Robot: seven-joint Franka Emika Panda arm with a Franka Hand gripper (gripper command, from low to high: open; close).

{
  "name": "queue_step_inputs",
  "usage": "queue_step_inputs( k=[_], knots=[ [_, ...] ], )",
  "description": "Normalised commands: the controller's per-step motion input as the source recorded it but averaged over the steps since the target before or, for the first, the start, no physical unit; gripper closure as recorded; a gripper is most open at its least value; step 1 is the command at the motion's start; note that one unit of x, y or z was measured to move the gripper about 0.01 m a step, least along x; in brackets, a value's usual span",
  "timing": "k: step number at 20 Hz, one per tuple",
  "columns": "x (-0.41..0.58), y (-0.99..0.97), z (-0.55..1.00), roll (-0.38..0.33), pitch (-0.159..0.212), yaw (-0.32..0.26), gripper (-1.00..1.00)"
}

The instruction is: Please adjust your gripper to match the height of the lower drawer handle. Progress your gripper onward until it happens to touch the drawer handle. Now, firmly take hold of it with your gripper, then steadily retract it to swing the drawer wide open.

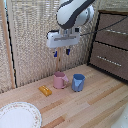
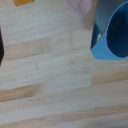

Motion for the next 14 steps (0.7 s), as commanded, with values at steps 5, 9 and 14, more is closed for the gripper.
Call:
queue_step_inputs(
  k=[5,9,14],
  knots=[
    [0.039,-0.06,-0.06,-0.304,-0.035,0.178,-1.0],
    [0.0,-0.11,-0.12,-0.373,-0.016,0.174,-1.0],
    [0.0,-0.11,-0.13,-0.375,-0.018,0.173,-1.0]
  ],
)
